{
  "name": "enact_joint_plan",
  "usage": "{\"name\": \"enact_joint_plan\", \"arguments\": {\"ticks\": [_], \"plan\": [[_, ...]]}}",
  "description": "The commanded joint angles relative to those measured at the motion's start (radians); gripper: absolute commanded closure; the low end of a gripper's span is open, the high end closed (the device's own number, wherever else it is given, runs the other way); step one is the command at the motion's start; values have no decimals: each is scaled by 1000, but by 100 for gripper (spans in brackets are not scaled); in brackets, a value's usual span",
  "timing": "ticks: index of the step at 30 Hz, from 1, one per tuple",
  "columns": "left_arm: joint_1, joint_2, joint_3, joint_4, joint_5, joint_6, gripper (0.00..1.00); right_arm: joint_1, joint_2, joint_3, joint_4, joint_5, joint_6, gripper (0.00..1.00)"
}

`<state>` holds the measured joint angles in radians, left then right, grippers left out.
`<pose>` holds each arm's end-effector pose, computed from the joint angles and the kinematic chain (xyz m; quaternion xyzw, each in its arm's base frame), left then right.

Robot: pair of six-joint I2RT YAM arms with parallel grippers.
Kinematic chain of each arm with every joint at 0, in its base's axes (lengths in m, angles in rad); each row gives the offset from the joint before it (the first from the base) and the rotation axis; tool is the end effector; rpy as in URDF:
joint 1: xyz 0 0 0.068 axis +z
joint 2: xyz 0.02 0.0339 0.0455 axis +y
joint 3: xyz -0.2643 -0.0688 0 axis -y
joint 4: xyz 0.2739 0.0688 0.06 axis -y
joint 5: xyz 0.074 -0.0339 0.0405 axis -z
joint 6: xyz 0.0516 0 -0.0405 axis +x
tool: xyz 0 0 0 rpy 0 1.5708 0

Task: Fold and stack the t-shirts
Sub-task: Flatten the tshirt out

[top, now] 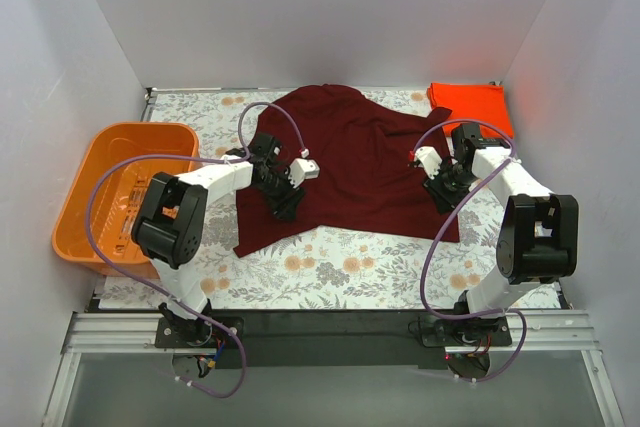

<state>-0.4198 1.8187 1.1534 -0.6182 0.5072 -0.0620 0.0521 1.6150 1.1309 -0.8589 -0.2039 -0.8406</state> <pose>0.3287 -0.1741 0.1336 0.2058 0.9364 -0.2742 0.0753 0.3292 0.0276 0.1819 -0.4371 0.8865 0.0499 0.1432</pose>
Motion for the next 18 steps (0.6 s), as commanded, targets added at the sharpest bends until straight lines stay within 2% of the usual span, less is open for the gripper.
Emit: {"name": "enact_joint_plan", "arguments": {"ticks": [1,5,6,9,14,18], "plan": [[-14,5,34,28,-4,36,55,0,-10,0,-5,8,1,64],[-25,-22,26,23,8,47,70,2,-13,1,-5,15,-3,64],[-30,-30,23,9,13,51,79,0,-15,3,-5,20,-6,64],[-43,-79,16,-35,21,83,92,0,-15,3,-3,26,-12,64],[-88,-180,-6,-151,19,114,100,0,-15,6,-6,32,-17,64],[-219,-222,-41,-265,74,113,100,0,-10,9,-5,37,-23,64]]}}
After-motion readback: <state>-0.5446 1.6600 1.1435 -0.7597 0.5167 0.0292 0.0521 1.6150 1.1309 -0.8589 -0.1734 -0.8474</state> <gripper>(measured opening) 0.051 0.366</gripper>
